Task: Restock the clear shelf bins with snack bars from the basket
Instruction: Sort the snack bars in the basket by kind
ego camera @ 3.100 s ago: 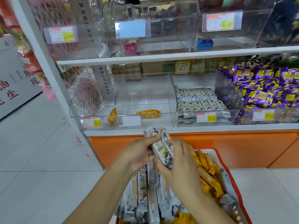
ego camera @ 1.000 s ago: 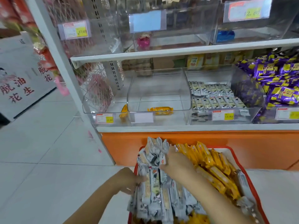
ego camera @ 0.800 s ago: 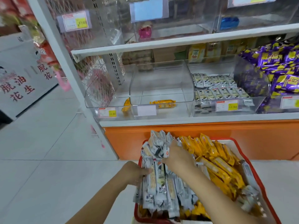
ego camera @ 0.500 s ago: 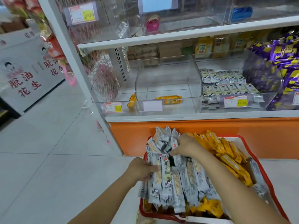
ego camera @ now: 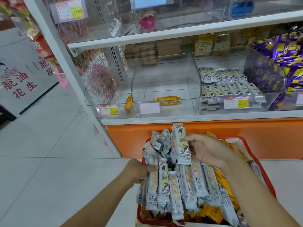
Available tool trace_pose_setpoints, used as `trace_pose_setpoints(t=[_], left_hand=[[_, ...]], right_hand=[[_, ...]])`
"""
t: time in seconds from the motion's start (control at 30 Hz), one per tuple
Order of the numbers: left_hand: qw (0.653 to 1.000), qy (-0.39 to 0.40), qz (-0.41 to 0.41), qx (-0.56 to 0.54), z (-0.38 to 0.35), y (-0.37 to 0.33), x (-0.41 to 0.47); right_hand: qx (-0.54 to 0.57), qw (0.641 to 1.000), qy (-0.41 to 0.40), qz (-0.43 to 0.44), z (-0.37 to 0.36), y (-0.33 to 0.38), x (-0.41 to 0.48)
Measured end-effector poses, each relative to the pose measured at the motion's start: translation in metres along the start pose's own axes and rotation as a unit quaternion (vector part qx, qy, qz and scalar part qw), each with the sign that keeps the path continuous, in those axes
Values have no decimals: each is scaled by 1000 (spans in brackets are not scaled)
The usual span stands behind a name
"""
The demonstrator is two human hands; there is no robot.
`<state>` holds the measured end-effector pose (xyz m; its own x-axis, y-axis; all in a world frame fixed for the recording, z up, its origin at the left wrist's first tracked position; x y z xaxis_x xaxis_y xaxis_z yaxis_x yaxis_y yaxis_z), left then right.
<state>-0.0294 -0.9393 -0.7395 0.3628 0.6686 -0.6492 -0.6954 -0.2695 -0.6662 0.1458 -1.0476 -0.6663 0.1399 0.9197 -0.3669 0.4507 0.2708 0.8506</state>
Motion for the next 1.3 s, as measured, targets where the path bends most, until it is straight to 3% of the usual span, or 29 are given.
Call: trace_pose_setpoints(t=[0.27, 0.4, 0.57, 0.7, 0.9, 1.13, 1.3], left_hand=[[983, 113, -7, -144, 24, -34, -7], [963, 127, 16, -238, 20, -28, 6], [909, 212, -20, -360, 0, -46, 4], [862, 286, -68, -414, -17, -74, -10], [895, 232, -147, -351, -19, -117, -25], [854, 284, -141, -412, -42, -150, -31], [819, 323, -182, -437, -61, -184, -40]], right_hand=[[23, 999, -35, 7, -8, -2, 12], [17, 996, -84, -12, -2, -14, 24], [-20, 988, -147, 41, 3, -10, 31], [-142, 968, -167, 119, -11, 15, 30], [-203, 932, -204, 222, -11, 55, 9], [-142, 921, -230, 281, 16, 93, -12], [-199, 892, -266, 306, 28, 110, -24]])
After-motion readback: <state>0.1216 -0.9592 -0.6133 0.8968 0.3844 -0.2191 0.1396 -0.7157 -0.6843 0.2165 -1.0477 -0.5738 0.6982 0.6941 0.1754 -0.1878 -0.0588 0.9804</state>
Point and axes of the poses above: each hand's wrist, its own x-axis towards the middle knuckle, its own z-axis out of the back of the hand, y = z × x, the point moved 9 cm from there along x, towards the middle knuckle
